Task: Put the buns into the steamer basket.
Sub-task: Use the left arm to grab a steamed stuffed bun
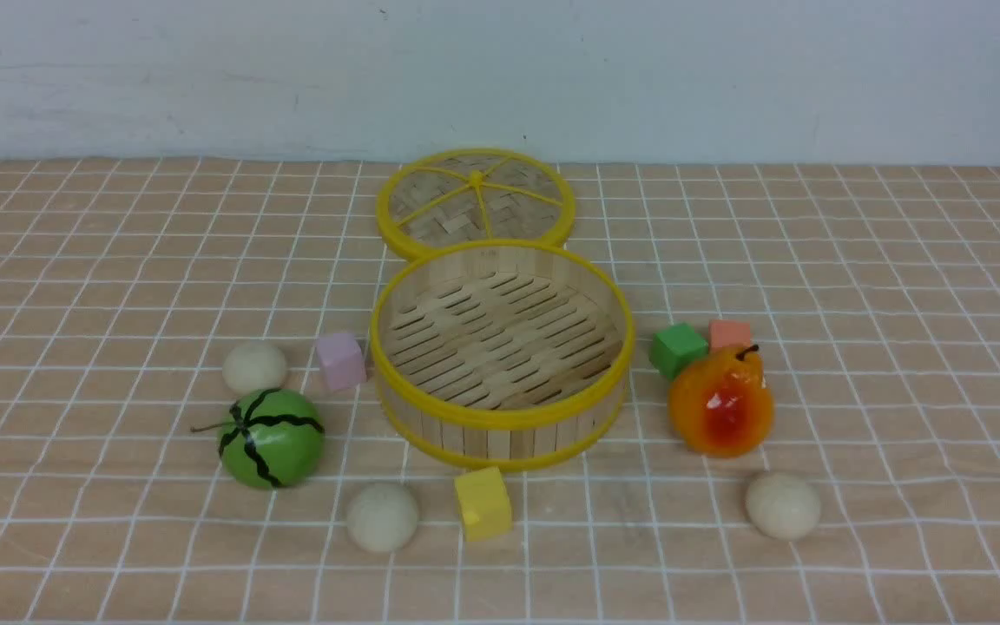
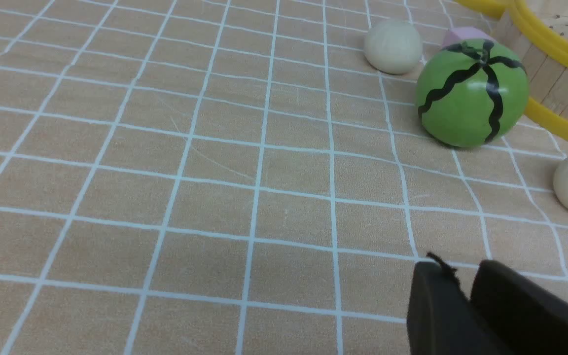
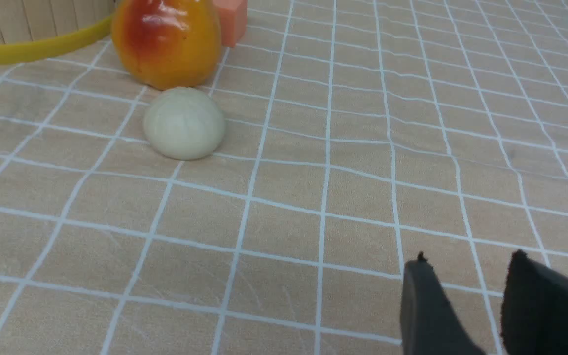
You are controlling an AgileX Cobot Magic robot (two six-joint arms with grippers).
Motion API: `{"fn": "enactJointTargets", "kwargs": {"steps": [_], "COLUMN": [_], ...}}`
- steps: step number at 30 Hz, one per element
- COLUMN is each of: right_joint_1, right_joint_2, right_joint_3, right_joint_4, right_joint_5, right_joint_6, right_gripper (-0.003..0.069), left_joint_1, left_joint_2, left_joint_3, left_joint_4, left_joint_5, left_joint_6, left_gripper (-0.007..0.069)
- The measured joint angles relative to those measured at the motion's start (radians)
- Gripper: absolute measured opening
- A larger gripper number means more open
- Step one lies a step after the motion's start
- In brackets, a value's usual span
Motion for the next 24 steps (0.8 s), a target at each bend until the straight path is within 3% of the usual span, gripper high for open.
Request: {"fn": "enactJointTargets", "kwargs": {"steps": [24], "right_joint_1": [0.0], "right_joint_2": [0.0], "right_joint_3": [0.0], "right_joint_4": [0.0], "right_joint_5": [0.0], "right_joint_6": [0.0], "right_gripper": [0.0241], "left_joint_1": [0.0], "left_joint_2": [0.0], "left_joint_3": [0.0], "left_joint_4": [-0.001], "left_joint_5": [-0.008], "left_joint_6": [-0.001], "left_gripper": [0.0106]}}
